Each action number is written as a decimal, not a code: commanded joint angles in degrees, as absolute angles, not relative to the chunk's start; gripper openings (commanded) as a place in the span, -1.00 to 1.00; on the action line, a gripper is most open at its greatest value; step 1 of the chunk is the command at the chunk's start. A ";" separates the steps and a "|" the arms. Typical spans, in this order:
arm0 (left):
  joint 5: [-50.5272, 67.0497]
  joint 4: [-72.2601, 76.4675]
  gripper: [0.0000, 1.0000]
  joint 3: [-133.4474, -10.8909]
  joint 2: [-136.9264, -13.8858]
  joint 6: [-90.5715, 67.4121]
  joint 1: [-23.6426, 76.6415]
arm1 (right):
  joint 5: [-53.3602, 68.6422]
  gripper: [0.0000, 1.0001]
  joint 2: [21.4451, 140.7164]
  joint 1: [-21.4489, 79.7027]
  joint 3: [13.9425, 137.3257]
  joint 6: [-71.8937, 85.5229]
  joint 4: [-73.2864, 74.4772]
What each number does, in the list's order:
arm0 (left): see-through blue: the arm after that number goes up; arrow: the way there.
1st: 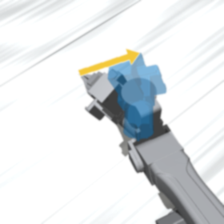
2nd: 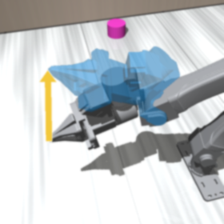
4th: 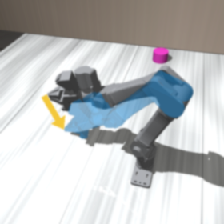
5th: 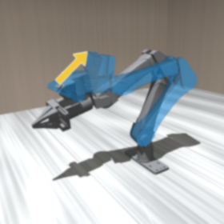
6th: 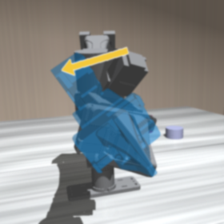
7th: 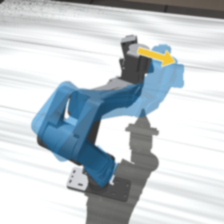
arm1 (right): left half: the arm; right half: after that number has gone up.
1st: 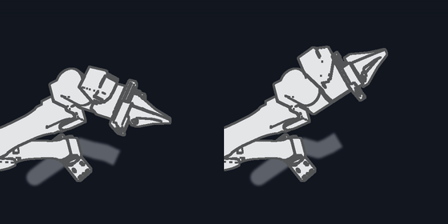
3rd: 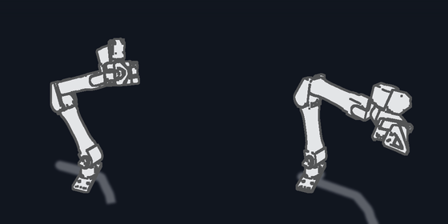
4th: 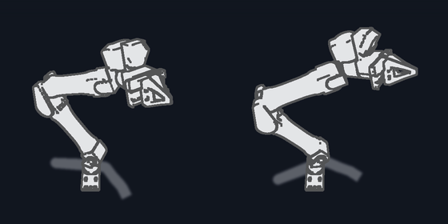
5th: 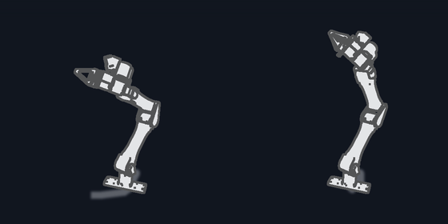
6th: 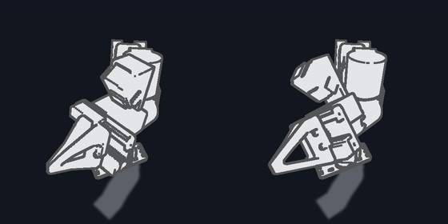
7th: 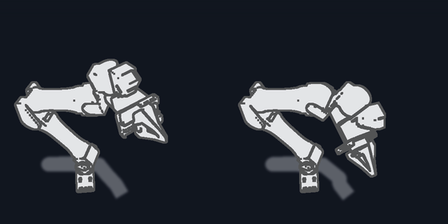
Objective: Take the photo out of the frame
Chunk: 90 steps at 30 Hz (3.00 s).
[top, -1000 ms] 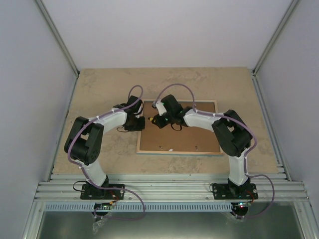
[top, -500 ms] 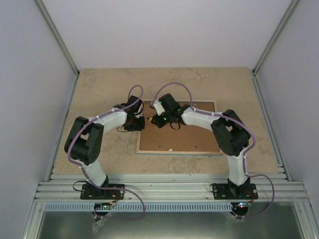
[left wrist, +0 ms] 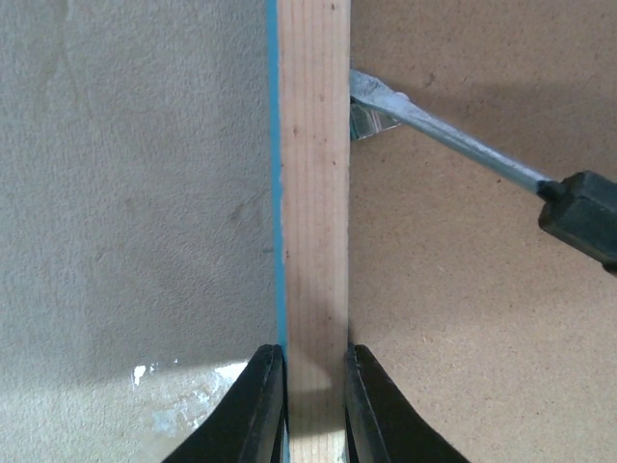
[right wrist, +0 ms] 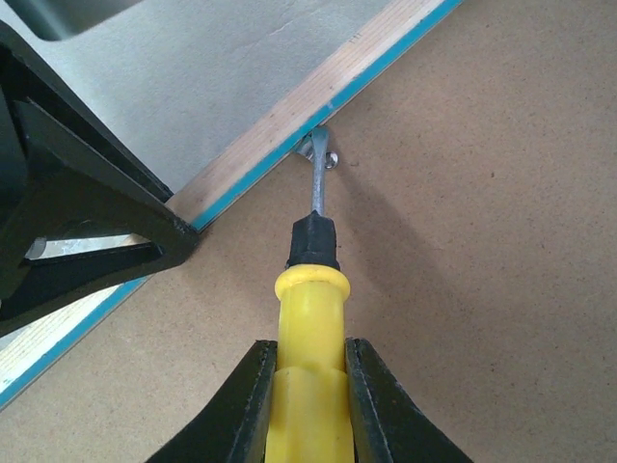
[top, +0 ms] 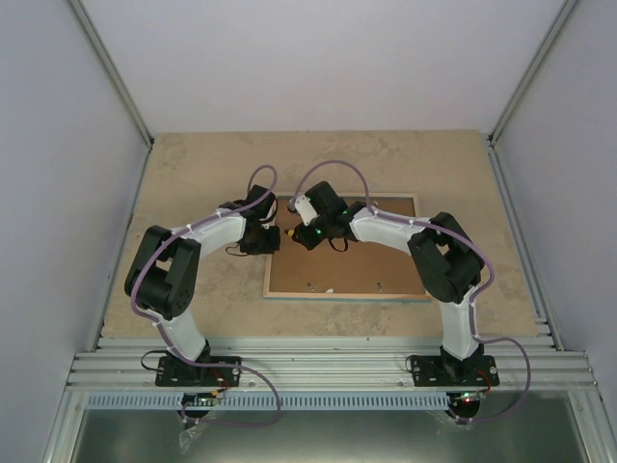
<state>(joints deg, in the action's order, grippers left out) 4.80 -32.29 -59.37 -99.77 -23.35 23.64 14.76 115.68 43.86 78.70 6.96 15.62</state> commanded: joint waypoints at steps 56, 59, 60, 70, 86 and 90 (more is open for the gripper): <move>3.24 -32.66 -0.66 -62.22 -99.24 -22.50 14.87 | 9.59 -0.99 83.97 28.47 51.19 14.64 1.71; 3.69 -33.28 -0.62 -63.84 -100.46 -21.65 13.11 | 6.71 -0.99 80.18 23.47 47.35 17.44 0.57; 3.41 -33.72 -0.61 -64.42 -101.13 -21.29 12.95 | 5.99 -0.99 79.07 21.73 45.98 18.43 0.30; -0.84 -35.91 -0.24 -66.60 -102.73 -20.03 12.74 | 3.59 -0.99 76.49 4.52 35.84 28.09 -5.14; -1.85 -32.52 0.38 -59.61 -82.30 -20.91 12.77 | 5.06 -0.75 85.87 -3.40 35.70 27.96 -3.09; -0.04 -32.28 0.39 -59.90 -81.02 -21.16 12.74 | 4.06 -0.56 85.88 -3.51 35.16 27.80 -2.00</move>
